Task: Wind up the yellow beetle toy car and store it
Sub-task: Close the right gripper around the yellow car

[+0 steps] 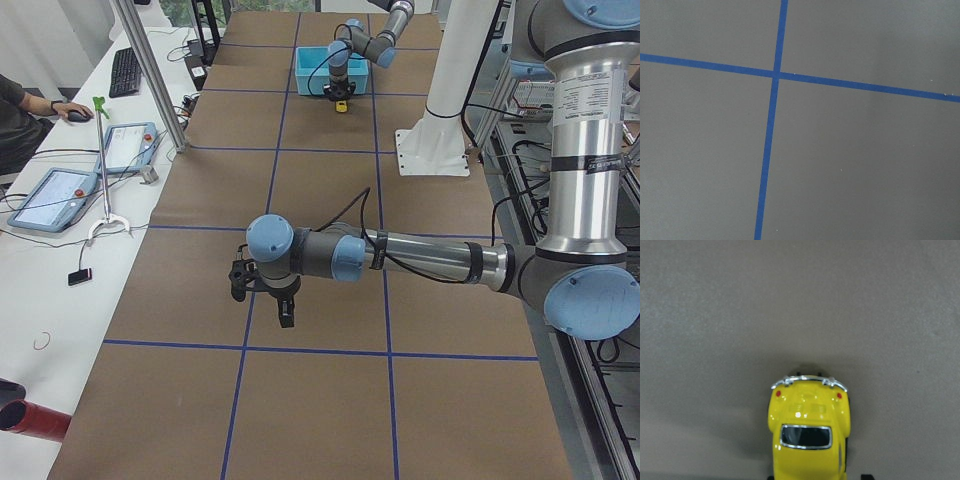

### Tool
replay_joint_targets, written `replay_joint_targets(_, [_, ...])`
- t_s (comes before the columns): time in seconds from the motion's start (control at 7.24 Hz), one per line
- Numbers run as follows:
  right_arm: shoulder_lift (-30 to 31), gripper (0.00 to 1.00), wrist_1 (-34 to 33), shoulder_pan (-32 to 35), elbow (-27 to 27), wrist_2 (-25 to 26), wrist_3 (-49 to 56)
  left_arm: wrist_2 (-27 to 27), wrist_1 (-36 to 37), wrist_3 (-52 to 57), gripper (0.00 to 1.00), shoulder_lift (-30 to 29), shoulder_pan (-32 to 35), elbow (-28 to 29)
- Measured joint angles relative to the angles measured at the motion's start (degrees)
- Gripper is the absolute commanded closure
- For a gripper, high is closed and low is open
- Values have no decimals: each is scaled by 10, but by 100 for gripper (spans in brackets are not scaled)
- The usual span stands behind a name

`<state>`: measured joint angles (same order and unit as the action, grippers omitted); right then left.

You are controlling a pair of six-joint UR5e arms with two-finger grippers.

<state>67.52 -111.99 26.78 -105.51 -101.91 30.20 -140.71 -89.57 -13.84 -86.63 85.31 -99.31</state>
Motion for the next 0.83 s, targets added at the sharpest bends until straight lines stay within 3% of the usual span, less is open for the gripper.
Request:
replay_joint_targets(0.41, [2, 47, -1, -3, 1, -14, 1, 0, 0, 0, 0, 3, 0, 0])
replay_joint_targets(0.69, [3, 75, -1, -3, 1, -15, 2, 0, 0, 0, 0, 4, 0, 0])
replay_joint_targets(0.83, [1, 83, -2, -3, -1, -15, 3, 0, 0, 0, 0, 4, 0, 0])
